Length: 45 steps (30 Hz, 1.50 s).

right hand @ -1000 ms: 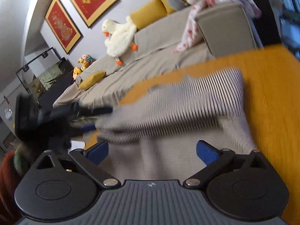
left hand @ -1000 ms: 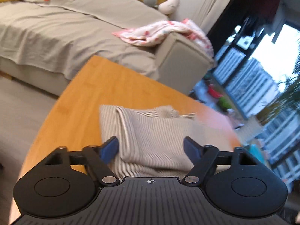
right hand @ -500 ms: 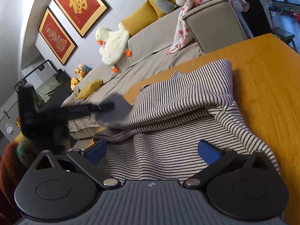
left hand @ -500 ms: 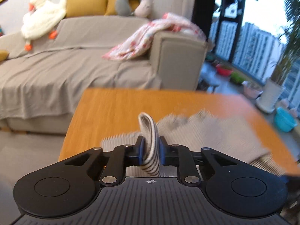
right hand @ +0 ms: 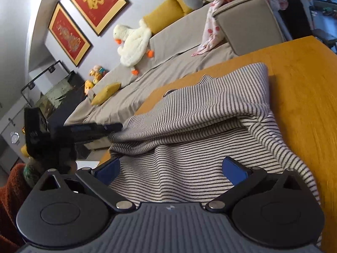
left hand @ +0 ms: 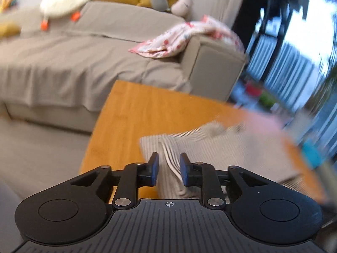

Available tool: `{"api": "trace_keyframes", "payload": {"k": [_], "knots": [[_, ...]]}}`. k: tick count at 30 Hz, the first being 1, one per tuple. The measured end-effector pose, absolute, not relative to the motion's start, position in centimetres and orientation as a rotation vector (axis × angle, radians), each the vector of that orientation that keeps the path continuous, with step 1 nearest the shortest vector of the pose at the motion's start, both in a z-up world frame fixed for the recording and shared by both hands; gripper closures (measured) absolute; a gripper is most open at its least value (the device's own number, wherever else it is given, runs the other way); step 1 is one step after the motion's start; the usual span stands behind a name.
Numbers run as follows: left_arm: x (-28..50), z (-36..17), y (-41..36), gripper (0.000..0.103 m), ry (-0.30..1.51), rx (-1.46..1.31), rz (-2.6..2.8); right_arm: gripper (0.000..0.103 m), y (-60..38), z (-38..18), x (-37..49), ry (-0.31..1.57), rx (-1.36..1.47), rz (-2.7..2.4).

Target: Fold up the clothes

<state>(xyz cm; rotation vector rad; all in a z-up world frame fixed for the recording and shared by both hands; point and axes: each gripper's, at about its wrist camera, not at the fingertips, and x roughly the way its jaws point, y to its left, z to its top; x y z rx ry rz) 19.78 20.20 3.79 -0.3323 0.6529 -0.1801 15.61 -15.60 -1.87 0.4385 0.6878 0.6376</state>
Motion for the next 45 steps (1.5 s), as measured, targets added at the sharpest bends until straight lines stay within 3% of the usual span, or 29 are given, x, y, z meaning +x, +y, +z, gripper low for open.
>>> {"api": "trace_keyframes", "payload": {"k": [2, 4, 7, 9, 10, 11, 13, 19, 22, 24, 25, 26, 29, 32, 35, 37, 39, 45], "knots": [[19.4, 4.3, 20.6, 0.041, 0.638, -0.369, -0.203, 0.0, -15.8, -1.9, 15.6, 0.686, 0.451, 0.64], [19.6, 4.3, 19.9, 0.032, 0.647, -0.333, -0.2, 0.0, -15.9, -1.9, 15.6, 0.684, 0.461, 0.64], [20.6, 3.0, 18.1, 0.032, 0.696, -0.25, -0.181, 0.0, -15.9, -1.9, 15.6, 0.683, 0.466, 0.64], [21.5, 2.1, 16.9, 0.035, 0.729, -0.211, -0.179, 0.0, -15.9, -1.8, 15.7, 0.682, 0.47, 0.641], [21.7, 1.8, 16.3, 0.044, 0.735, -0.181, -0.168, 0.0, -15.9, -1.9, 15.7, 0.682, 0.471, 0.641], [21.7, 1.7, 15.6, 0.067, 0.725, -0.14, -0.149, 0.0, -15.9, -1.9, 15.7, 0.682, 0.472, 0.641], [21.0, 2.9, 14.6, 0.089, 0.653, -0.077, -0.151, 0.0, -15.9, -1.9, 15.7, 0.681, 0.474, 0.642], [19.4, 6.9, 13.6, 0.089, 0.469, 0.015, -0.189, 0.0, -15.8, -2.0, 15.6, 0.679, 0.475, 0.641], [20.4, 4.1, 14.7, 0.083, 0.57, 0.039, -0.155, 0.0, -15.6, -1.4, 15.7, 0.679, 0.435, 0.631], [20.4, 2.6, 15.5, 0.073, 0.613, 0.046, -0.135, 0.001, -15.2, -0.6, 15.8, 0.668, 0.366, 0.614], [20.3, 1.9, 15.9, 0.063, 0.628, 0.049, -0.125, 0.002, -15.0, 0.3, 15.9, 0.636, 0.314, 0.601], [20.2, 1.3, 16.3, 0.051, 0.644, 0.052, -0.115, 0.006, -14.8, 1.4, 16.0, 0.593, 0.256, 0.587], [19.6, 2.9, 17.5, 0.05, 0.614, -0.034, -0.083, 0.023, -14.5, 4.8, 17.4, 0.489, 0.134, 0.556], [18.7, 5.5, 17.6, 0.045, 0.534, -0.151, -0.14, 0.038, -14.2, 6.0, 20.7, 0.507, 0.148, 0.563], [19.5, 5.7, 16.7, 0.031, 0.565, -0.243, -0.251, 0.041, -13.6, 3.7, 24.3, 0.617, 0.145, 0.519], [20.8, 4.1, 15.7, 0.031, 0.663, -0.212, -0.251, 0.045, -13.5, 0.9, 25.9, 0.717, 0.112, 0.457], [21.5, 2.1, 15.2, 0.038, 0.731, -0.139, -0.21, 0.049, -14.1, 0.1, 25.3, 0.667, 0.076, 0.478], [21.6, 2.1, 15.3, 0.033, 0.739, -0.132, -0.222, 0.049, -13.7, 0.6, 24.6, 0.676, 0.006, 0.481]]}}
